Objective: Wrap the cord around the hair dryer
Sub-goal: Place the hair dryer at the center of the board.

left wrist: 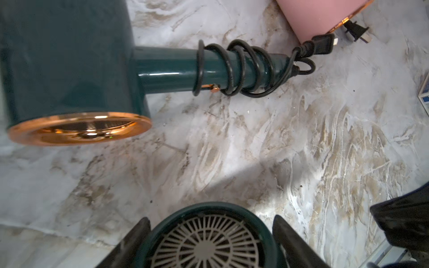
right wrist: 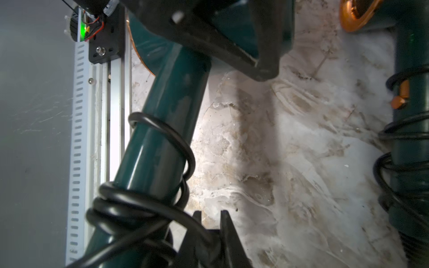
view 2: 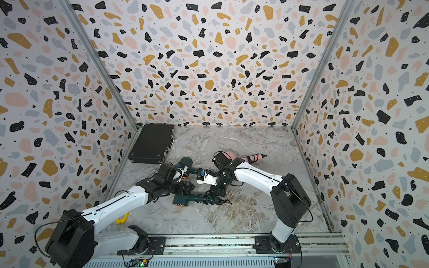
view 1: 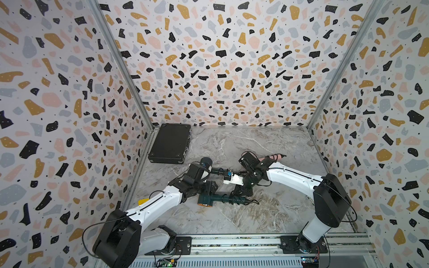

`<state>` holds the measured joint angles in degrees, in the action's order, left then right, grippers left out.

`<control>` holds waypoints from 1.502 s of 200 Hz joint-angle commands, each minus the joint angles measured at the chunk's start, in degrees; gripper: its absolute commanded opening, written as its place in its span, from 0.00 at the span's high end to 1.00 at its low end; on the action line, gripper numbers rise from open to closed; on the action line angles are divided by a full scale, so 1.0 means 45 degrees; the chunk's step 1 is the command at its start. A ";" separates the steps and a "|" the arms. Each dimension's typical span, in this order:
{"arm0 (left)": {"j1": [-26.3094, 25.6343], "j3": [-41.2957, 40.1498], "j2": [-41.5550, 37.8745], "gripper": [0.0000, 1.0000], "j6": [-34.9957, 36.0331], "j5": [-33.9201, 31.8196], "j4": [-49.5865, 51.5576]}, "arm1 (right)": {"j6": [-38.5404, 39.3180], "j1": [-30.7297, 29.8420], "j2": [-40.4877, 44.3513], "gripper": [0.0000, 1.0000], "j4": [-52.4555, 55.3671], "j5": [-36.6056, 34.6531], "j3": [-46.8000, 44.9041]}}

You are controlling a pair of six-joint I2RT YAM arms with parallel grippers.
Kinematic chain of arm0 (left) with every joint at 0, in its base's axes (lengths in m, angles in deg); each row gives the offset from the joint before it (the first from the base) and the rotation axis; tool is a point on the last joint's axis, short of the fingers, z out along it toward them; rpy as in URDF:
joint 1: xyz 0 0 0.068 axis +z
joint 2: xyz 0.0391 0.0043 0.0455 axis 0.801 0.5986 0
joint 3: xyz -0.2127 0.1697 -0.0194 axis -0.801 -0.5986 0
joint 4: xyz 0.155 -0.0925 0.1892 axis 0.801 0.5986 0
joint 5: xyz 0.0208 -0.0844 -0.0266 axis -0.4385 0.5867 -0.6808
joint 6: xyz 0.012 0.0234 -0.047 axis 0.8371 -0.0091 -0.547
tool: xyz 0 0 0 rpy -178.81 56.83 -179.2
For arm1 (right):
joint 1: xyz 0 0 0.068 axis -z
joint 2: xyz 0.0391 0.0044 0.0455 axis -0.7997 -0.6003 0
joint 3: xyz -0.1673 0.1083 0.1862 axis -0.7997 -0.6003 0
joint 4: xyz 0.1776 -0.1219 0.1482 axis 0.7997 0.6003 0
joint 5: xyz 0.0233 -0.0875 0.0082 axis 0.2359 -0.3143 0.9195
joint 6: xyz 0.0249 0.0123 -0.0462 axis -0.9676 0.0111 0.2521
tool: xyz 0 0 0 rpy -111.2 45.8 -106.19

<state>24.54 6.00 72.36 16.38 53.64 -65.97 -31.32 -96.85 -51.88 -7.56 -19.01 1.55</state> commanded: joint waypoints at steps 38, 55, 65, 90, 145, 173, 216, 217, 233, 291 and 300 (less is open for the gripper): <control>0.0650 0.0101 -0.0543 1.00 -0.1642 -0.0619 0.0054 | -0.1924 0.0514 -0.1099 1.00 0.0432 -0.3383 0.0525; 0.0641 0.0067 -0.0208 1.00 -0.1757 -0.0911 -0.0072 | -0.2206 0.0504 -0.1356 1.00 0.0461 -0.3120 0.0631; 0.0652 0.0201 0.0076 1.00 -0.1602 -0.1136 0.0170 | -0.2299 0.0510 -0.1525 1.00 0.0519 -0.3164 0.0736; 0.0652 0.0672 0.0844 1.00 -0.1166 -0.1844 0.0845 | -0.2578 0.0510 -0.1982 1.00 0.0818 -0.3793 0.1136; 0.0652 0.1962 0.2415 1.00 -0.0354 -0.3089 0.1557 | -0.3419 0.0506 -0.3589 1.00 0.1558 -0.4596 0.2470; 0.0638 0.2834 0.3424 1.00 0.0846 -0.3065 0.1836 | -0.3606 0.0503 -0.4410 1.00 0.2185 -0.4819 0.3454; 0.0652 0.3060 0.4451 0.92 0.1618 -0.2743 0.0870 | -0.4029 0.0522 -0.4437 0.77 0.1899 -0.4156 0.3560; 0.0652 0.3086 0.4466 0.91 0.1624 -0.2738 0.0871 | -0.4040 0.0522 -0.4447 0.77 0.1876 -0.4136 0.3557; 0.0650 0.3206 0.4728 0.67 0.1746 -0.2598 0.0823 | -0.4145 0.0541 -0.4599 0.75 0.1834 -0.4021 0.3646; 0.0647 0.3517 0.4297 0.25 0.1960 -0.1733 0.0785 | -0.4290 0.0595 -0.4358 0.61 0.1955 -0.4154 0.3683; 0.0650 0.3636 0.4194 0.23 0.2033 -0.1676 0.0888 | -0.4323 0.0629 -0.4214 0.55 0.1961 -0.4155 0.3638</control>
<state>27.36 20.06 93.04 22.50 45.11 -63.79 -49.72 -94.82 -72.38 -0.85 -35.80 17.35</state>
